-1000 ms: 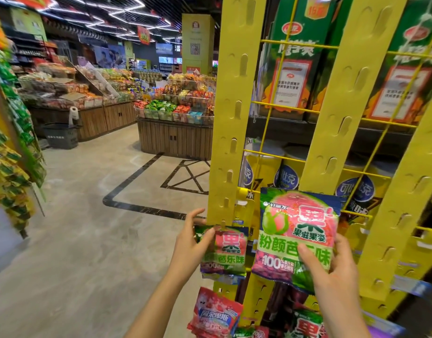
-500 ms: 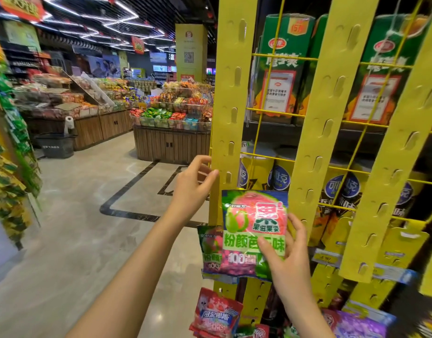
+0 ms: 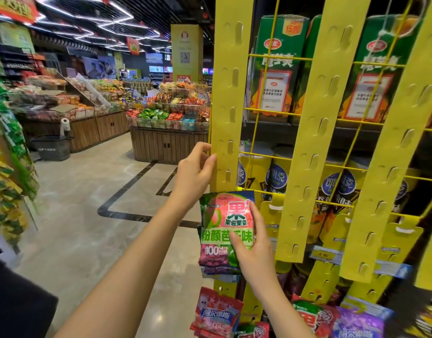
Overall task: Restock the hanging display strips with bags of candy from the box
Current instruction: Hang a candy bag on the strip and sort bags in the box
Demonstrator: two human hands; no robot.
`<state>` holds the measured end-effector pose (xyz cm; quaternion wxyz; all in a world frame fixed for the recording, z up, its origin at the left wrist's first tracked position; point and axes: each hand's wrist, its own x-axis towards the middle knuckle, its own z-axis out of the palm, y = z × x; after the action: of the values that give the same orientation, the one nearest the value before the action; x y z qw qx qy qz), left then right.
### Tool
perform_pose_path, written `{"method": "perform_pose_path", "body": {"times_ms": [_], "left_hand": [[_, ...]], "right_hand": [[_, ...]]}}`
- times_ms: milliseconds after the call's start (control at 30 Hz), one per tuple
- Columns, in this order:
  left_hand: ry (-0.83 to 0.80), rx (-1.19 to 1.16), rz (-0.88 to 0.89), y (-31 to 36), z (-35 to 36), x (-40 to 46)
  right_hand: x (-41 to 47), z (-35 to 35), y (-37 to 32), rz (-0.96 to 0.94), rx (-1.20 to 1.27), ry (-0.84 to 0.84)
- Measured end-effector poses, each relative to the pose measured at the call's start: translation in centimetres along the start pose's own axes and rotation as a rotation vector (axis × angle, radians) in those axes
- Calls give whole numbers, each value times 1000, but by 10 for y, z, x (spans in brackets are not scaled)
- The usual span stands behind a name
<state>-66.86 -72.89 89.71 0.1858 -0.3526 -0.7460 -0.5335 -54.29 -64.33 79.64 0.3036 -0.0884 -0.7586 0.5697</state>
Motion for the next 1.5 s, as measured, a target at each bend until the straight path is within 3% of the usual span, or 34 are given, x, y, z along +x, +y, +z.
{"method": "perform_pose_path", "body": {"times_ms": [500, 767, 900, 1067, 1200, 1333, 1500], "left_hand": [[36, 57, 46, -5, -2, -5], [147, 202, 173, -7, -6, -14], [194, 332, 307, -4, -8, -22], [22, 505, 504, 16, 4, -29], [-116, 687, 584, 40, 38, -41], [-231, 599, 681, 78, 88, -62], [-357, 454, 805, 140, 166, -96]], "right_hand": [[-1, 6, 24, 71, -233, 50], [-7, 1, 9, -33, -747, 1], [-17, -8, -6, -118, -791, 72], [-18, -52, -22, -287, -940, 303], [-24, -109, -28, -264, -1035, 391], [-45, -177, -25, -252, -1186, 441], [-93, -268, -27, -110, -1384, 486]]}}
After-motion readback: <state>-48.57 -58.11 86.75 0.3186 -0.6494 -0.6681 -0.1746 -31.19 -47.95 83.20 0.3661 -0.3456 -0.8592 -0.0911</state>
